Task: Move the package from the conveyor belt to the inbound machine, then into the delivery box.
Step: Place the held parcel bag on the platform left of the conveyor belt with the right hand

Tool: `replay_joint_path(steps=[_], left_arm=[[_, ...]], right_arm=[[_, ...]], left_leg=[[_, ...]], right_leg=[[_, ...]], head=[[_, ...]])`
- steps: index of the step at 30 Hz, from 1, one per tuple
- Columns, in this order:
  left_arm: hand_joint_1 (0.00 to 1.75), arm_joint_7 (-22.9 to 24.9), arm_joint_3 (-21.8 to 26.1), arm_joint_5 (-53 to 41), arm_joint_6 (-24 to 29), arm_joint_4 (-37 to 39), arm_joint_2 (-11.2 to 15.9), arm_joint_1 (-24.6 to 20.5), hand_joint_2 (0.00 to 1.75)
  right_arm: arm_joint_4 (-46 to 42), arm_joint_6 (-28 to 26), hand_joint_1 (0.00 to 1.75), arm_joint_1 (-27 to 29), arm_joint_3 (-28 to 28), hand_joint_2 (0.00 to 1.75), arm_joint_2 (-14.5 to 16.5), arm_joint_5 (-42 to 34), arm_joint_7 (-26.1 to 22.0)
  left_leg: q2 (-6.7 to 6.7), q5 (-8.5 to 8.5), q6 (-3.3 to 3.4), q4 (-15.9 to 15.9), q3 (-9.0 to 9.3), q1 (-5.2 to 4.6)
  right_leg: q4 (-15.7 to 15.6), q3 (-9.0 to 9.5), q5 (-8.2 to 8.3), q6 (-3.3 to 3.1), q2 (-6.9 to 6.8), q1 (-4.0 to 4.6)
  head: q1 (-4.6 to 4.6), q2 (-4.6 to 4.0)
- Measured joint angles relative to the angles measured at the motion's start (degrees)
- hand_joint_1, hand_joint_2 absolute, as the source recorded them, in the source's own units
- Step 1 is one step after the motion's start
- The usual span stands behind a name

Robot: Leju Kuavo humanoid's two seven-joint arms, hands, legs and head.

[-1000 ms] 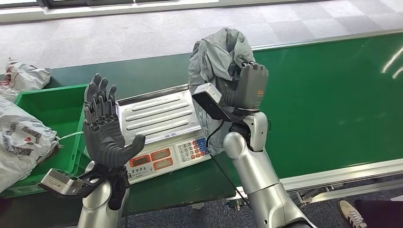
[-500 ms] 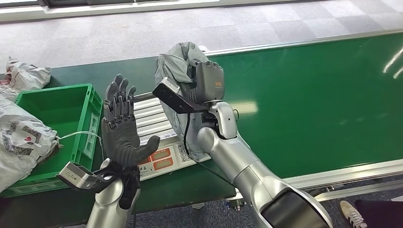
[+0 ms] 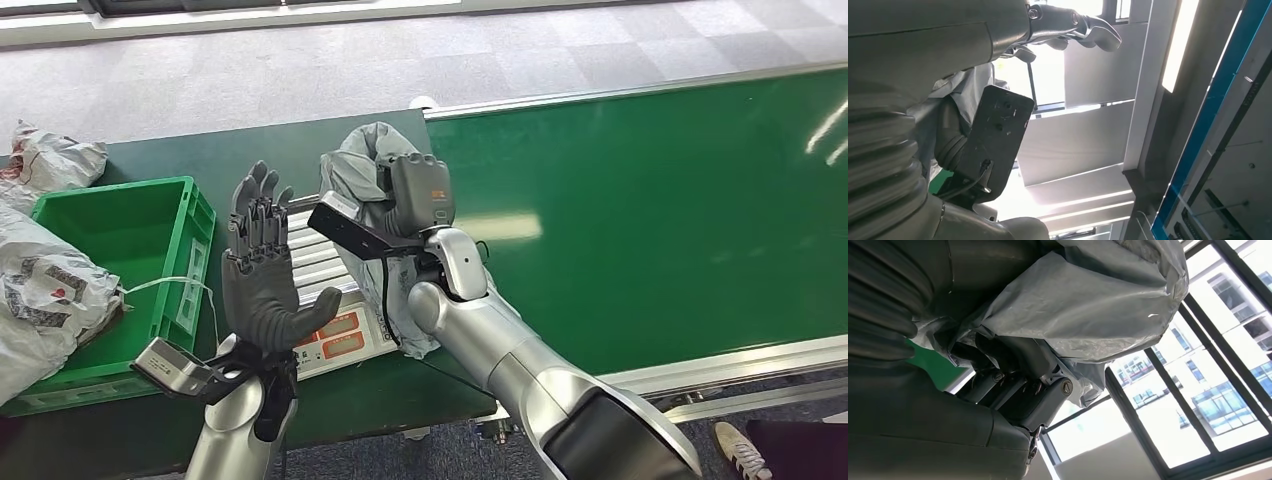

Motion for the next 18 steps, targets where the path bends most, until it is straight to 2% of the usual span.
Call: replay_joint_path(steps=[5, 8, 12, 15, 18], left_arm=[[0.0, 0.0, 0.0, 0.0, 0.0, 0.1, 0.0, 0.0, 1.75], [0.0, 0.0, 0.0, 0.0, -0.4, 0.1, 0.0, 0.0, 1.75], [0.0, 0.0, -0.3, 0.0, -1.1, -0.2, 0.2, 0.0, 1.75], [0.0, 0.0, -0.6, 0.0, -1.9, -0.2, 0.4, 0.0, 1.75], [0.0, 0.0, -0.6, 0.0, -2.0, -0.2, 0.4, 0.0, 1.75]], right_arm=[[0.6, 0.0, 1.75, -0.3, 0.2, 1.75, 0.0, 0.0, 0.0], [1.5, 4.8, 1.75, -0.7, 0.4, 1.75, 0.0, -1.9, -1.2], [4.1, 14.7, 0.02, -0.8, 1.6, 1.75, 0.0, -7.2, -6.1], [5.6, 17.5, 0.0, -0.6, 3.1, 1.75, 0.0, -10.0, -8.2], [6.4, 15.2, 0.0, -0.5, 4.5, 1.75, 0.0, -11.3, -8.1]], left_leg=[[0.0, 0.0, 0.0, 0.0, 0.0, 0.0], [0.01, 0.0, 0.0, 0.0, 0.01, 0.0], [-0.01, 0.0, 0.0, 0.0, 0.0, 0.0], [0.0, 0.0, 0.0, 0.0, 0.0, 0.0], [0.0, 0.0, 0.0, 0.0, 0.0, 0.0]], right_leg=[[0.0, 0.0, 0.0, 0.0, 0.0, 0.0], [0.0, 0.01, 0.0, 0.0, 0.0, 0.0], [0.0, 0.01, 0.0, 0.0, -0.01, 0.0], [0.0, 0.0, 0.0, 0.0, 0.0, 0.0], [0.0, -0.01, 0.0, 0.0, 0.0, 0.0]], head=[[0.0, 0.0], [0.0, 0.0], [0.01, 0.0], [0.0, 0.0], [0.0, 0.0]])
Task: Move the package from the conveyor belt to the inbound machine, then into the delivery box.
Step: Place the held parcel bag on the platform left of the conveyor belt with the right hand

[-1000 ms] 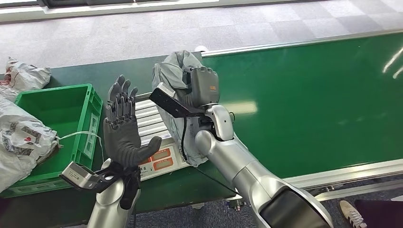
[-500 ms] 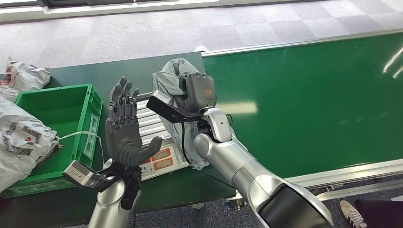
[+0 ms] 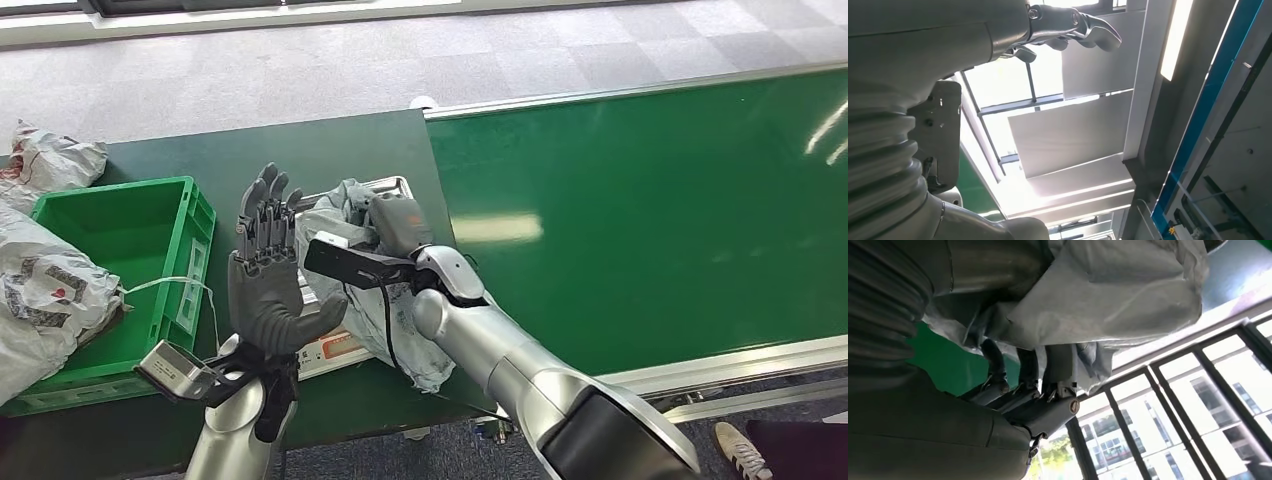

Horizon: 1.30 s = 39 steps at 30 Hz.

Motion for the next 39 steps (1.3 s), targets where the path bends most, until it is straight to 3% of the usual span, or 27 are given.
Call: replay_joint_path(steps=[6, 10, 34, 36, 39], left_arm=[[0.0, 0.0, 0.0, -0.5, 0.1, 0.0, 0.0, 0.0, 1.75], [0.0, 0.0, 0.0, -1.0, 0.3, -0.4, 0.3, 0.2, 1.75], [0.0, 0.0, 0.1, -1.9, 0.0, -0.7, 0.7, 0.5, 1.75], [0.0, 0.0, 0.1, -2.0, 0.0, -0.7, 0.7, 0.5, 1.75], [0.0, 0.0, 0.1, -2.6, 0.0, -0.7, 0.7, 0.6, 1.75]], right_arm=[[1.2, -11.1, 0.0, -0.2, 0.9, 1.75, 0.0, -2.6, 0.0], [1.8, -15.3, 0.0, -0.6, 0.9, 1.75, -0.4, -1.4, 0.0], [3.2, -16.9, 0.0, -0.6, -0.5, 1.75, -2.3, 1.4, 0.9], [2.4, -18.7, 0.0, -0.2, -1.2, 1.75, -2.4, 5.2, 1.2], [-5.5, -20.5, 0.0, 3.7, -7.7, 1.75, -2.3, 20.9, -0.7]], left_leg=[[0.01, 0.0, 0.0, 0.0, 0.0, 0.0], [0.01, 0.0, 0.0, 0.0, 0.01, 0.0], [0.01, 0.0, 0.0, 0.0, 0.01, 0.0], [0.01, 0.0, 0.0, 0.0, 0.01, 0.0], [-0.02, 0.0, 0.0, 0.0, -0.01, 0.01]], right_leg=[[0.0, 0.0, 0.0, 0.0, 0.01, 0.0], [0.0, 0.0, 0.0, 0.0, 0.01, 0.0], [0.0, 0.01, 0.0, 0.0, 0.01, 0.0], [0.0, 0.01, 0.0, 0.0, 0.01, 0.0], [0.0, 0.01, 0.0, 0.0, -0.02, 0.01]], head=[[0.0, 0.0], [0.0, 0.0], [0.0, 0.0], [0.01, 0.0], [0.01, 0.0]])
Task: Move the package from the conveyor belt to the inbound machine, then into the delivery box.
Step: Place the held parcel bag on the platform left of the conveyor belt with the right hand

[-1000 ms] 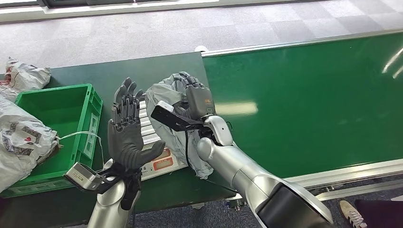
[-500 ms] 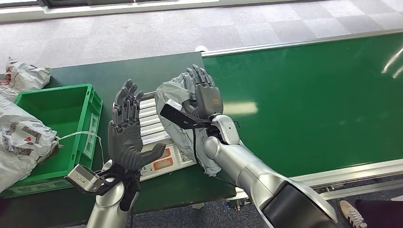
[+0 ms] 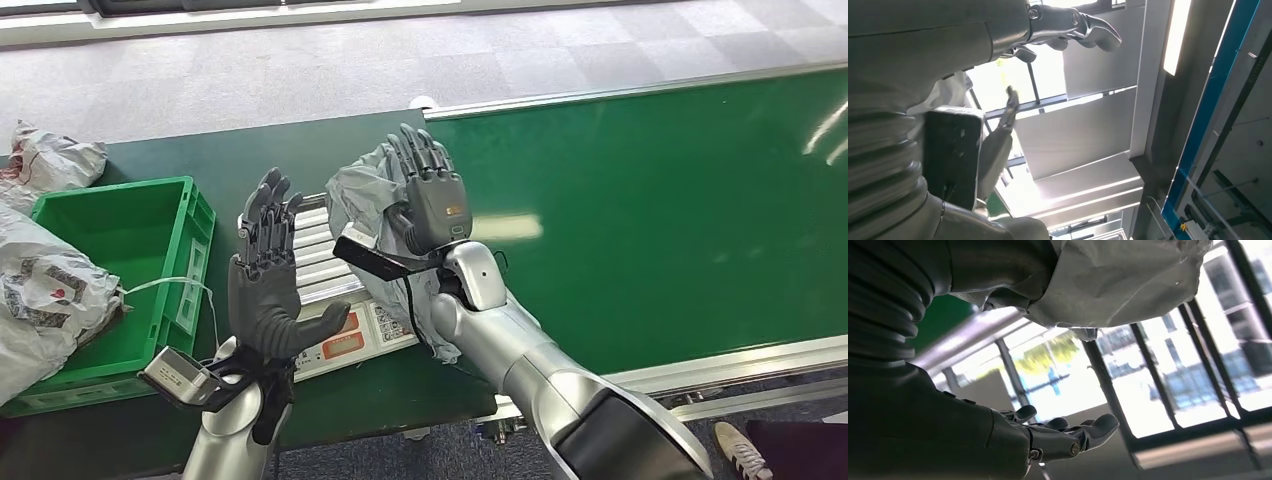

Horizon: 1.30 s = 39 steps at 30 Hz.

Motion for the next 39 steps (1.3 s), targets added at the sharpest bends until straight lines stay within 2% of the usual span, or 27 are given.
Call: replay_joint_path(steps=[2, 5, 7, 8, 10, 12, 17, 23, 27, 37, 39], left_arm=[[0.0, 0.0, 0.0, -0.3, 0.0, 0.1, 0.0, 0.0, 1.75], [0.0, 0.0, 0.1, -0.6, 0.0, 0.3, 0.0, 0.2, 1.75], [0.0, 0.0, 0.1, -0.6, 0.3, 0.2, 0.0, 0.5, 1.75], [0.0, 0.0, 0.1, -0.6, 0.4, 0.0, 0.0, 0.8, 1.75], [0.0, 0.0, 0.1, -0.5, 0.5, -0.5, 0.2, 1.2, 1.75], [0.0, 0.0, 0.1, -0.5, 0.5, -1.0, 0.3, 1.4, 1.75], [0.0, 0.0, 0.1, -0.4, 0.5, -1.5, 0.5, 2.0, 1.75], [0.0, 0.0, 0.1, -0.4, 0.5, -1.7, 0.5, 1.9, 1.75], [0.0, 0.0, 0.1, -1.9, 0.5, -2.3, 0.5, 1.9, 1.75], [0.0, 0.0, 0.1, -3.3, 0.5, -4.8, 0.3, 2.0, 1.75], [0.0, 0.0, 0.1, -3.5, 0.5, -5.0, 0.2, 2.1, 1.75]], right_arm=[[-9.7, -0.3, 0.0, 4.1, -7.0, 1.75, 0.4, 7.4, -4.4], [-23.8, -0.1, 0.0, 8.6, -15.0, 1.75, 0.9, 5.4, -8.3], [-29.1, 4.0, 0.0, 10.0, -17.4, 1.75, 1.0, 3.3, -5.9], [-29.9, 8.3, 0.0, 10.2, -17.8, 1.75, 1.0, 2.8, -3.5], [-29.0, 19.6, 0.0, 10.1, -17.9, 1.75, 0.8, 2.5, 0.2], [-27.5, 26.1, 0.0, 10.3, -17.9, 1.75, 0.5, 2.5, 1.2], [-25.8, 26.3, 0.0, 10.1, -17.9, 1.75, 0.2, 2.2, 1.5], [-23.5, 30.8, 0.0, 9.0, -17.9, 1.75, 0.2, 1.2, 0.0], [-18.3, 34.4, 0.0, 7.1, -17.6, 1.75, 0.3, 0.2, -2.6], [-17.6, 36.1, 0.0, 5.9, -17.4, 1.75, 0.4, -0.3, -1.8], [-17.6, 34.5, 0.0, 5.9, -17.4, 1.75, 0.4, -0.3, -1.9]], left_leg=[[-0.15, 0.0, 0.0, 0.0, -0.04, 0.01], [-0.41, -0.01, 0.01, 0.0, -0.11, 0.0], [-0.25, -0.09, 0.01, 0.0, -0.14, -0.01], [-0.1, -0.17, 0.01, 0.0, -0.15, -0.01], [0.12, -0.27, 0.02, 0.0, -0.04, -0.02], [0.06, -0.15, 0.03, 0.0, 0.08, -0.01], [-0.13, -0.01, 0.0, 0.0, 0.04, 0.02], [-0.12, -0.01, 0.0, 0.0, 0.03, 0.01], [-0.2, -0.01, 0.0, 0.0, 0.0, 0.01], [-0.2, -0.01, 0.0, 0.0, 0.01, 0.01], [-0.2, -0.01, 0.0, 0.0, 0.01, 0.01]], right_leg=[[0.0, 0.0, -0.03, 0.01, -0.15, 0.01], [0.0, 0.05, -0.12, 0.01, -0.45, 0.0], [0.0, 0.1, -0.13, 0.0, -0.37, -0.03], [0.0, 0.14, -0.14, 0.0, -0.25, -0.04], [0.0, 0.19, -0.14, -0.01, -0.07, -0.03], [0.0, 0.13, -0.09, 0.02, -0.09, -0.02], [0.0, 0.09, -0.06, 0.03, -0.16, 0.01], [0.0, 0.09, -0.06, 0.04, -0.14, 0.0], [0.0, 0.1, -0.06, 0.04, -0.22, 0.0], [0.0, 0.08, -0.06, 0.04, -0.21, 0.0], [0.0, 0.08, -0.06, 0.04, -0.21, 0.0]], head=[[-0.02, 0.0], [0.01, 0.0], [0.01, 0.0], [0.01, 0.0], [-0.01, 0.0], [-0.01, 0.0], [-0.01, 0.0], [-0.01, 0.0], [0.01, 0.0], [-0.01, 0.0], [-0.01, 0.0]])
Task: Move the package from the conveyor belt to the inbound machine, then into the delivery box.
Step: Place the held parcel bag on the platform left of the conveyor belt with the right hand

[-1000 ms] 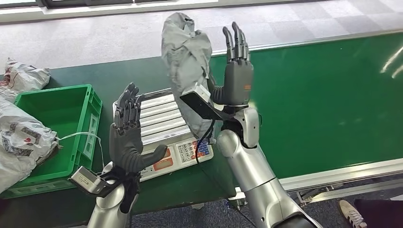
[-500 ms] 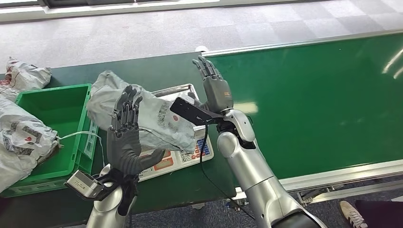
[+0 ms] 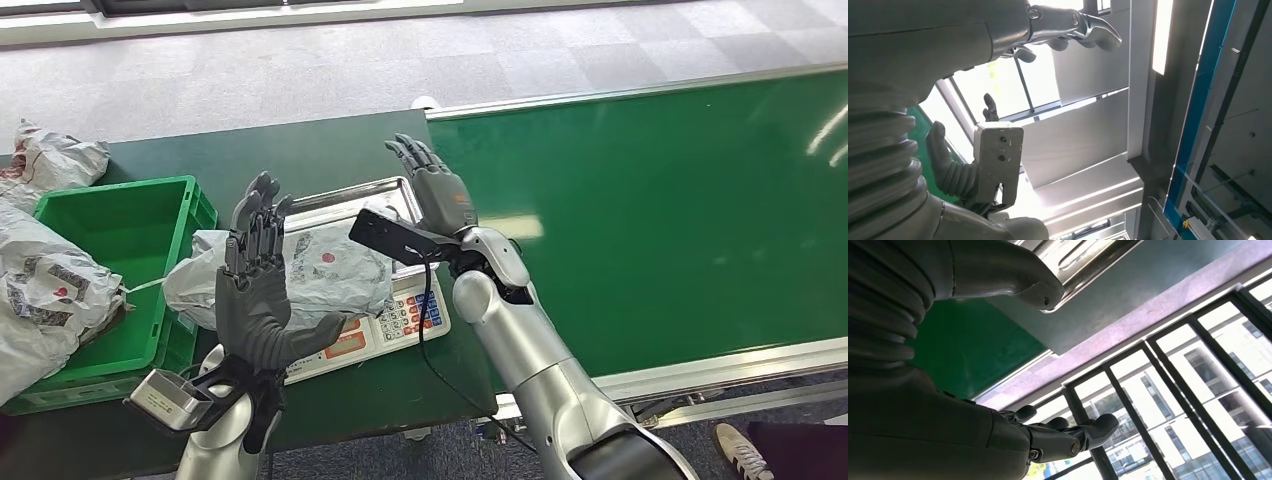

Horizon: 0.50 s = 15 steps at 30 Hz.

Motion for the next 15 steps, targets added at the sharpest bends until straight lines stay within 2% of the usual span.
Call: replay_joint_path(steps=[1, 3, 5, 7, 11, 15], left_arm=[[0.0, 0.0, 0.0, -0.1, 0.0, -0.1, 0.0, 0.0, 1.75], [0.0, 0.1, 0.0, -0.5, 0.2, -0.4, -0.1, 0.2, 1.75], [0.0, 0.4, 0.1, -1.9, 1.3, -0.4, -0.1, 0.5, 1.75], [0.0, 0.8, 0.1, -4.0, 2.9, -0.1, -0.2, 0.7, 1.75], [0.0, 3.1, 0.1, -11.7, 8.4, 1.2, -0.2, 0.3, 1.75], [0.0, 11.1, 0.2, -32.1, 20.3, 6.3, 0.2, -2.3, 1.75]], right_arm=[[-0.3, -2.5, 0.0, 0.2, 0.0, 1.75, 0.0, -0.4, -0.8], [-3.6, -11.4, 0.0, 1.8, -0.3, 1.75, 0.0, -3.5, -5.1], [-12.0, -21.2, 0.0, 5.5, -0.6, 1.75, 0.1, -9.0, -11.3], [-23.1, -27.3, 0.0, 9.8, -0.8, 1.75, 0.1, -12.6, -15.1], [-41.0, -32.9, 0.0, 16.4, -0.8, 1.75, 0.4, -12.7, -20.1], [-60.8, -34.7, 0.0, 21.5, -0.8, 1.75, 1.1, -9.5, -23.0]], left_leg=[[0.0, 0.0, 0.0, 0.0, 0.0, 0.0], [-0.02, 0.0, 0.0, 0.0, 0.01, -0.01], [-0.08, -0.02, 0.0, 0.0, -0.01, -0.01], [-0.08, -0.09, 0.01, 0.0, -0.02, -0.01], [0.01, -0.24, 0.03, 0.0, 0.03, -0.03], [-0.11, -0.24, 0.03, 0.0, 0.03, -0.04]], right_leg=[[0.0, 0.0, 0.0, 0.0, 0.0, 0.0], [0.0, 0.0, 0.0, 0.0, -0.03, 0.0], [0.0, 0.0, -0.04, -0.01, -0.1, 0.0], [0.0, 0.0, -0.09, -0.02, -0.11, -0.01], [0.0, -0.01, -0.16, -0.02, -0.04, -0.02], [0.0, 0.03, -0.21, 0.02, -0.15, -0.02]], head=[[0.0, 0.0], [0.0, 0.0], [0.01, 0.0], [0.01, 0.0], [0.01, 0.0], [-0.01, 0.0]])
